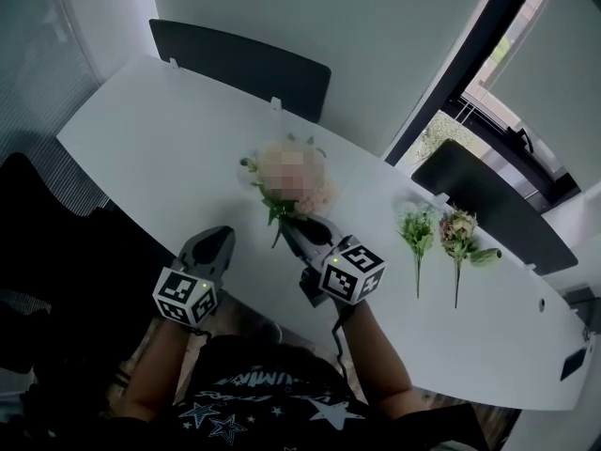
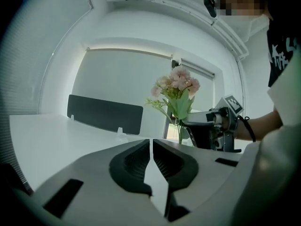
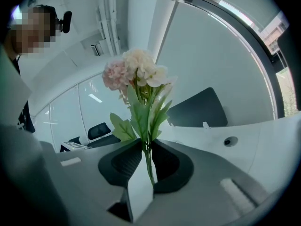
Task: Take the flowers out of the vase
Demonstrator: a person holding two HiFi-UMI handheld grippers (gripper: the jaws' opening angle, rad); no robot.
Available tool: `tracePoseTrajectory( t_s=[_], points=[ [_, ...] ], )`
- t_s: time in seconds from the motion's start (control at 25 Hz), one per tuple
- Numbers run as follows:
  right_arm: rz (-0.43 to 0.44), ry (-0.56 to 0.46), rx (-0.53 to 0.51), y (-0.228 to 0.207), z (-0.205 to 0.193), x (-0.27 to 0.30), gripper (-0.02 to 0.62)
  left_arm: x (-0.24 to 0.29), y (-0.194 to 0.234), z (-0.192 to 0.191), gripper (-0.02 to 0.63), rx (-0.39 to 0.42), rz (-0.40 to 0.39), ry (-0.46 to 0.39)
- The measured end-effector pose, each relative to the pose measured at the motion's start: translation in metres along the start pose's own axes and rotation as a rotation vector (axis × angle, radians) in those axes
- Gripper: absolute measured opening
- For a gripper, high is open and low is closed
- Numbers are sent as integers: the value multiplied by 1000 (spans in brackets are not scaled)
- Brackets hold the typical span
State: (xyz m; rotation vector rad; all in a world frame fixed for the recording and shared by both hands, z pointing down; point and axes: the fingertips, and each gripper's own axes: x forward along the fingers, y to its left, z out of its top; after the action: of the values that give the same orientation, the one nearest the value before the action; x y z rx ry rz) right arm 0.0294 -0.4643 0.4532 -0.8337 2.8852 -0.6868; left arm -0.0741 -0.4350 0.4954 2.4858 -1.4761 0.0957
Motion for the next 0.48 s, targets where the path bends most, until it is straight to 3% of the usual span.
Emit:
tracePoseTrajectory(
  t_s=[0.48],
  points=[
    [1,-3,10,27,-15,3,64,-45,6,-1,28,-28,27,-28]
  ],
)
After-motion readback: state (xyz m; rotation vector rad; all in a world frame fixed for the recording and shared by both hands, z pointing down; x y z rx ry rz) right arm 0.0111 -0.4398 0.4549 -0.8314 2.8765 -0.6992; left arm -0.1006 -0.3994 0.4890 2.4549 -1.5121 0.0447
